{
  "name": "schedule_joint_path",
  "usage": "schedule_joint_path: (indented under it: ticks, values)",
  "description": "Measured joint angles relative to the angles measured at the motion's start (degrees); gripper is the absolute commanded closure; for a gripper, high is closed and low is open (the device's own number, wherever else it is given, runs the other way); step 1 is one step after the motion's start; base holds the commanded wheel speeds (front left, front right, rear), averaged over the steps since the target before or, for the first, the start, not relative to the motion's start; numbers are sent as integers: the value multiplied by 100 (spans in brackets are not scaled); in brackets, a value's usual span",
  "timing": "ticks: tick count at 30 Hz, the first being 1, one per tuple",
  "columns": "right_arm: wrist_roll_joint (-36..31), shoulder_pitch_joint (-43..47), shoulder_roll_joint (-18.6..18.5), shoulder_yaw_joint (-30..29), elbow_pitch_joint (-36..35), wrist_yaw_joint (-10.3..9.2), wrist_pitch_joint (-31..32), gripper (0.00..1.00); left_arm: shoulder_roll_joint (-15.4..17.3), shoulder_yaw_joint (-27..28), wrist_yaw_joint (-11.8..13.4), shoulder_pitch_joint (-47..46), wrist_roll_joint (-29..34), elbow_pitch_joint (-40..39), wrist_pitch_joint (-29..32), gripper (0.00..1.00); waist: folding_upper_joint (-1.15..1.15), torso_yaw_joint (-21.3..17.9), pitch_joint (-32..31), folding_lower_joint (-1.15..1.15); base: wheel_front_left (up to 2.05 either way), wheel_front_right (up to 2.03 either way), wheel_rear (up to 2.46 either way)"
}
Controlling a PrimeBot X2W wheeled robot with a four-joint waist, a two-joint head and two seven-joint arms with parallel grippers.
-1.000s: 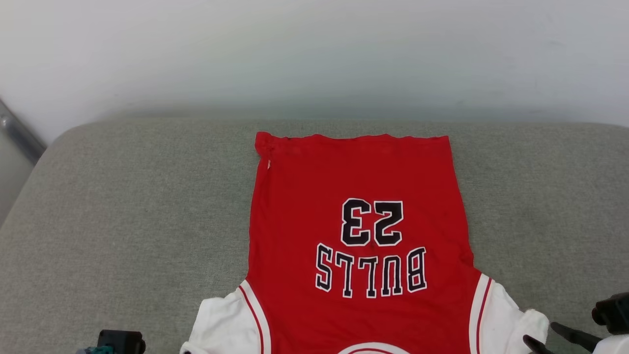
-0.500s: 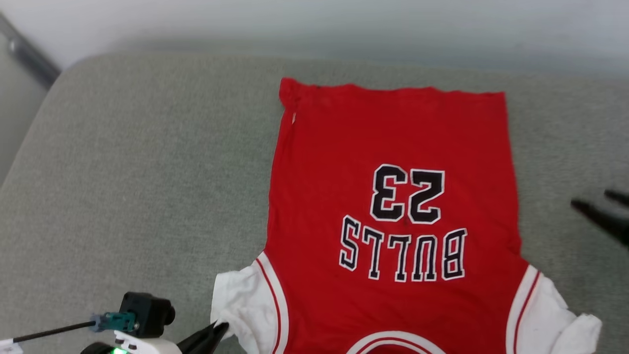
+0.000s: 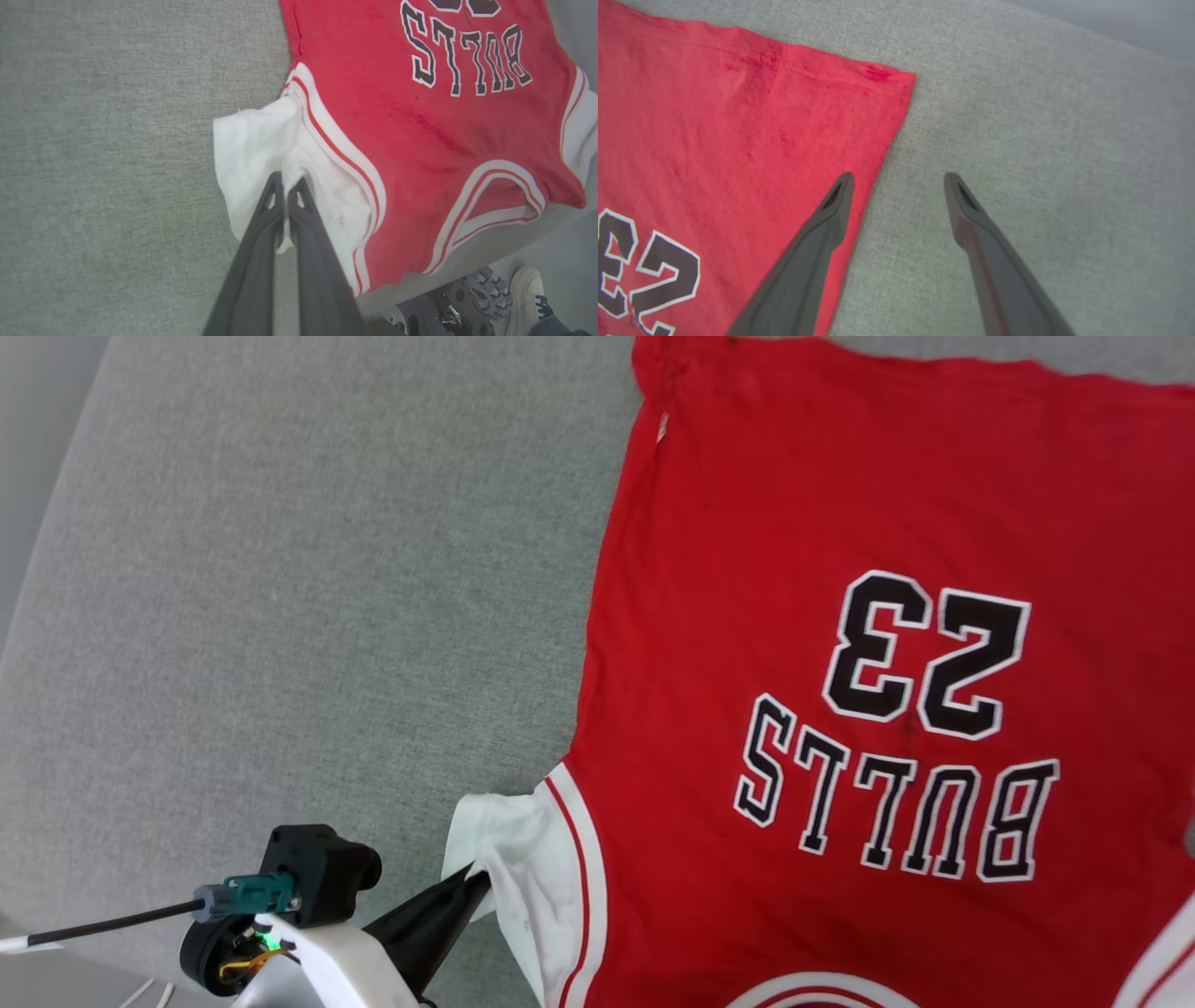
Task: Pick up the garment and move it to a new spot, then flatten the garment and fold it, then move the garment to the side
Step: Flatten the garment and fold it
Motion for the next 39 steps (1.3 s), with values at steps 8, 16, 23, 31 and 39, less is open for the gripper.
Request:
schedule_joint_path:
  ticks: [8, 16, 23, 31, 39]
  values:
    - [-563, -635, 81, 53, 345, 0, 238, 0, -152, -94, -135, -250, 71, 177, -109, 100, 0, 377, 541, -1, 0, 0, 0]
    - [-597, -701, -29, 82, 377, 0, 311, 0, -246, -141, -263, -352, 20, 430, -185, 100, 0, 601, 695, -1, 0, 0, 0]
    - [-454, -582, -126, 268, 321, -1, 370, 100, -270, -142, -297, -454, 25, 544, -229, 100, 0, 631, 642, -1, 0, 0, 0]
    - [-250, 126, -249, 363, 347, 0, 234, 100, -234, -120, -276, -445, -2, 657, -243, 100, 0, 465, 182, -1, 0, 0, 0]
    - [144, 1232, -302, 471, 113, 0, 229, 100, -93, -26, -157, -235, -105, 756, -174, 100, 0, 93, -510, -2, 0, 0, 0]
